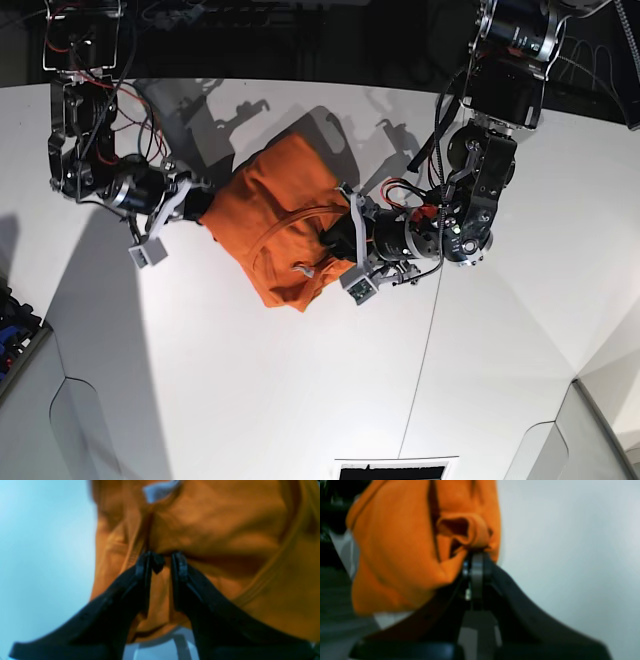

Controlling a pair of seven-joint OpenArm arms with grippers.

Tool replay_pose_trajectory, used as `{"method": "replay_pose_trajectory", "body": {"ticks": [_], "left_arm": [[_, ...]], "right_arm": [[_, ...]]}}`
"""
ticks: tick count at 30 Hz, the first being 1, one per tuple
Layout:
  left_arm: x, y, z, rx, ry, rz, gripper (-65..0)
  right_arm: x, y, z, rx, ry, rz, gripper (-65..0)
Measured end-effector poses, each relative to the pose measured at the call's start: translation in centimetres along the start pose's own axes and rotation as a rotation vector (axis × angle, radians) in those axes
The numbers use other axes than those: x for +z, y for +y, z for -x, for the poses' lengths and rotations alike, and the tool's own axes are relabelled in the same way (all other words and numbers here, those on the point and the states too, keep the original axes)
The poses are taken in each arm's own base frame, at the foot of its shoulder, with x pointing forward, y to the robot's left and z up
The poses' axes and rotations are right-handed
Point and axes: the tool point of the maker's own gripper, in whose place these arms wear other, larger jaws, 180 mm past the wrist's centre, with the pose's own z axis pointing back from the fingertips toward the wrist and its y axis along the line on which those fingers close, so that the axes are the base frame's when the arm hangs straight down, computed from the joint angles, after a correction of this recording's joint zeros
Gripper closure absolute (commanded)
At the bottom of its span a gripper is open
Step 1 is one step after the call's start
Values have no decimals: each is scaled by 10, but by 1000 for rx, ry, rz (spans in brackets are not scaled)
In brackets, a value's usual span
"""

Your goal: Layout the t-shirt on the table in an organized manner, then fold the t-shirt properly

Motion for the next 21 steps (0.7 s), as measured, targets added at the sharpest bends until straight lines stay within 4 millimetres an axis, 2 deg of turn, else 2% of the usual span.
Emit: {"method": "replay_pose_trajectory", "body": {"ticks": [4,7,9,12,14,16,17,19,21], "left_arm": [[-5,-6,-16,-55,-7,22,-146],[-6,-8,-21,-68,-12,30,-146],[-5,-6,-24,-71,-13,19,-146],[12,6,-42,-63,-50,-34,-146],[29,7,-61,-52,-93,-27,-146],[43,5,-68,-44,-127,8,-146],[47,6,-62,-40,-112,9,-146],[52,5,-36,-19,-50,17,-146],[58,-9,-10,4,8,56,-146]], "right_arm": [[9,19,14,40,0,-13,0],[13,34,25,57,3,-27,0],[16,35,27,81,10,-14,0],[21,32,21,93,-12,8,0],[29,25,12,89,-44,33,0],[38,16,8,87,-54,61,0],[42,10,9,84,-42,76,0],[53,-3,14,73,-12,114,0],[69,-16,14,46,-12,136,0]]}}
